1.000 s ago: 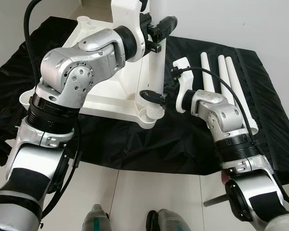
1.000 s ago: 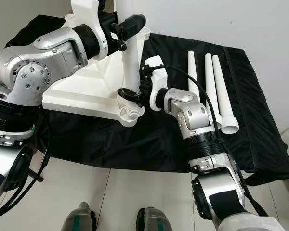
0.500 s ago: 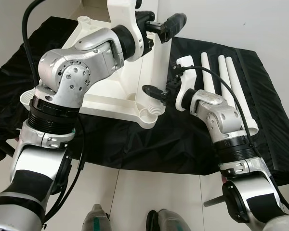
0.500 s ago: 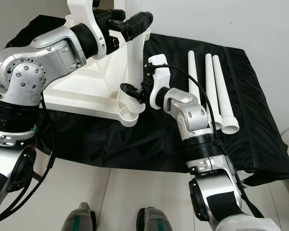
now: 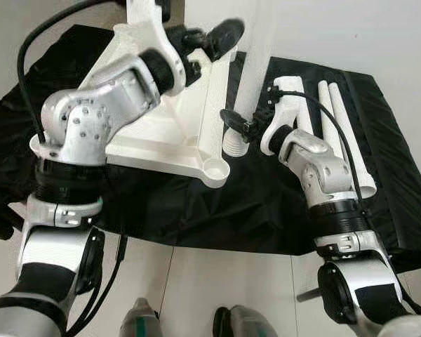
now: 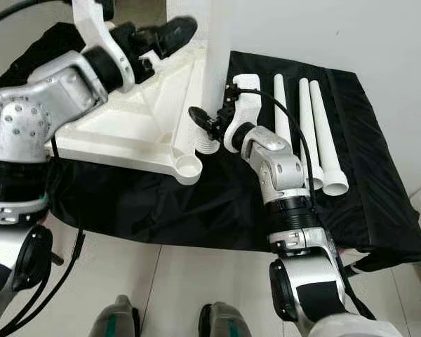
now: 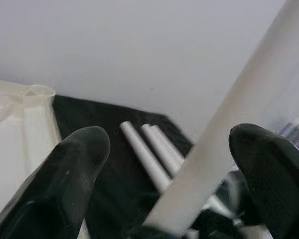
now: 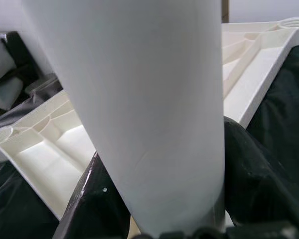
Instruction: Building children table
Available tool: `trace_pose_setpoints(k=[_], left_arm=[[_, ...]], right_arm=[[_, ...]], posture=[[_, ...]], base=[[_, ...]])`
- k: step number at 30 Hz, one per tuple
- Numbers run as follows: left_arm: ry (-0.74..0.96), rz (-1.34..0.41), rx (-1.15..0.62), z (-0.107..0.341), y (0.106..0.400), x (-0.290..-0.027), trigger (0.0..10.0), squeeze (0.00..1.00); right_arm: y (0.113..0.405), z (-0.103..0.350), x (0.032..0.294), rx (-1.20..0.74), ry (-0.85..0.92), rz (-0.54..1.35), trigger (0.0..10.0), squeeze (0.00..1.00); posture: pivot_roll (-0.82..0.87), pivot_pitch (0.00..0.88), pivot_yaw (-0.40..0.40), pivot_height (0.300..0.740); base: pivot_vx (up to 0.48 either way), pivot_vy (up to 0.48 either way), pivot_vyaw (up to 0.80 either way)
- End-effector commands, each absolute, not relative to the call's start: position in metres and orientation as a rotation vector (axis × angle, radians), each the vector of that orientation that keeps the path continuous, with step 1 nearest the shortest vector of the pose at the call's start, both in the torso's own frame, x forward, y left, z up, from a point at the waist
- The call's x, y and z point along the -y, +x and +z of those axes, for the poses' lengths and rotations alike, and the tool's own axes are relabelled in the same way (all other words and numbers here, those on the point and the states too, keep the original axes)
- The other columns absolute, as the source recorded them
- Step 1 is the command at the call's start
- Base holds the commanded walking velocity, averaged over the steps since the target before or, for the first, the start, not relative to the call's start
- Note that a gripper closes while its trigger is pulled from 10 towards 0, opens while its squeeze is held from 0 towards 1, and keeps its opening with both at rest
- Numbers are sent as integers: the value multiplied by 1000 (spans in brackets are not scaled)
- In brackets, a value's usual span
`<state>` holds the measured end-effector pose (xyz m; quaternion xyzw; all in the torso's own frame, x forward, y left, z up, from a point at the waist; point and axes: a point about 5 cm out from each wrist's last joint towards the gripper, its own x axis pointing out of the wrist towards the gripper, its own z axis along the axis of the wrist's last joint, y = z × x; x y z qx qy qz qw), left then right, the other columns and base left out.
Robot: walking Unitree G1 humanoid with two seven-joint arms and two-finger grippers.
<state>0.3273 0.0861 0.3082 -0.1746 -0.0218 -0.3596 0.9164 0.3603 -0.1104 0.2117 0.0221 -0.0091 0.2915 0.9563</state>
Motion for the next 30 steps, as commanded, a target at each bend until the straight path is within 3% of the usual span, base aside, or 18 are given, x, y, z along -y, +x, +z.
trace_pose_setpoints(k=[1, 6, 10, 24, 30], left_arm=[[-285, -795, 52, 297, 323, -85, 10000, 0], [-251, -744, 26, 284, 324, -88, 10000, 0], [-250, -632, -97, 238, 324, -91, 10000, 0], [39, -604, -232, 171, 315, -81, 10000, 0], [53, -602, -244, 163, 314, -83, 10000, 0]], right_arm=[[361, 206, 118, 32, 85, 541, 10000, 0], [359, 200, 120, 31, 105, 516, 10000, 0], [352, 191, 119, 83, 181, 488, 10000, 0], [340, 194, 116, 192, 265, 515, 10000, 0], [340, 187, 118, 187, 271, 487, 10000, 0]], posture=[[0, 0, -55, 740], [0, 0, -55, 740], [9, 0, -44, 740], [3, 16, -41, 740], [4, 24, -38, 740]], base=[[0, 0, 0], [0, 0, 0], [0, 0, 0], [0, 0, 0], [0, 0, 0]])
